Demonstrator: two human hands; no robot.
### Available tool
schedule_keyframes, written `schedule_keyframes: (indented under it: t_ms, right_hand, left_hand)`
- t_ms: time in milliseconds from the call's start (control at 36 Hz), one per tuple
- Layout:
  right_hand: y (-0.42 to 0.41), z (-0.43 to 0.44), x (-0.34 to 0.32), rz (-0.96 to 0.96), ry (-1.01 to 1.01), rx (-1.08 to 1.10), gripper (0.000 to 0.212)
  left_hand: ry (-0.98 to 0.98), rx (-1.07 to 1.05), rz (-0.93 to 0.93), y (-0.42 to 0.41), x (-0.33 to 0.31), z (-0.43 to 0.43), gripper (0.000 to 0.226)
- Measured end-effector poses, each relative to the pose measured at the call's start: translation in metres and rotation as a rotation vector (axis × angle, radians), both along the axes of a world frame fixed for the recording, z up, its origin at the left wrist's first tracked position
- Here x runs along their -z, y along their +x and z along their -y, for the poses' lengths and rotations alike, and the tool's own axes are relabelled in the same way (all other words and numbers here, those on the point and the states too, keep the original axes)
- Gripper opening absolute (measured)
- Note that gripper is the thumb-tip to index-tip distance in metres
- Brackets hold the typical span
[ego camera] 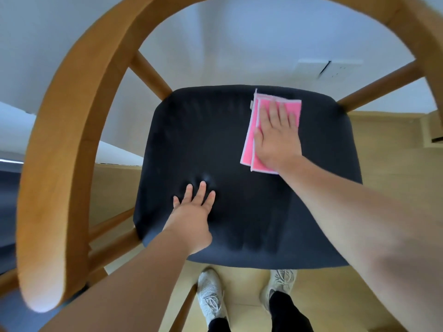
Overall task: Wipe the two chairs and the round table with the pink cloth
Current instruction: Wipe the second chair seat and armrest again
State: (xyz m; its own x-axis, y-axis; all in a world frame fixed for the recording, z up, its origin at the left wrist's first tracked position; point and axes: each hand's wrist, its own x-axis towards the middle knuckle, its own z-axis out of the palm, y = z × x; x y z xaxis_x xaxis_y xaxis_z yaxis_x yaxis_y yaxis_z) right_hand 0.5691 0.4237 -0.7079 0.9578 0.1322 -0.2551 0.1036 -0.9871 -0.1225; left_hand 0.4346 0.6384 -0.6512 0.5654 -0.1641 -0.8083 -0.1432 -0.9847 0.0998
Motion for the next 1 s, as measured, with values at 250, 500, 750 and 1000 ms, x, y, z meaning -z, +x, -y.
schedule_keyframes:
  t_ms: [250, 500, 750, 1000]
  right_hand:
    - [-0.143, 0.003, -0.002, -0.081, -0.020, 0.010, 0.063]
    - [-0.235, 0.015, -0.002, -0.092, -0.017, 0.039, 0.063]
    - [-0.232, 0.027, 0.002, -0.048, -0.028, 0.147, 0.061]
    - [-0.216, 0.032, 0.004, -0.062, -0.050, 0.143, 0.063]
  left_hand:
    - [-0.014, -0.019, 0.029, 0.000, -0.004, 0.001, 0.087]
    - [-0.005, -0.041, 0.061, -0.004, -0.008, 0.004, 0.086]
    - [-0.087, 0.164, 0.248, -0.008, -0.010, 0.045, 0.087]
    - [-0.059, 0.164, 0.063, 0.005, -0.002, 0.053, 0.088]
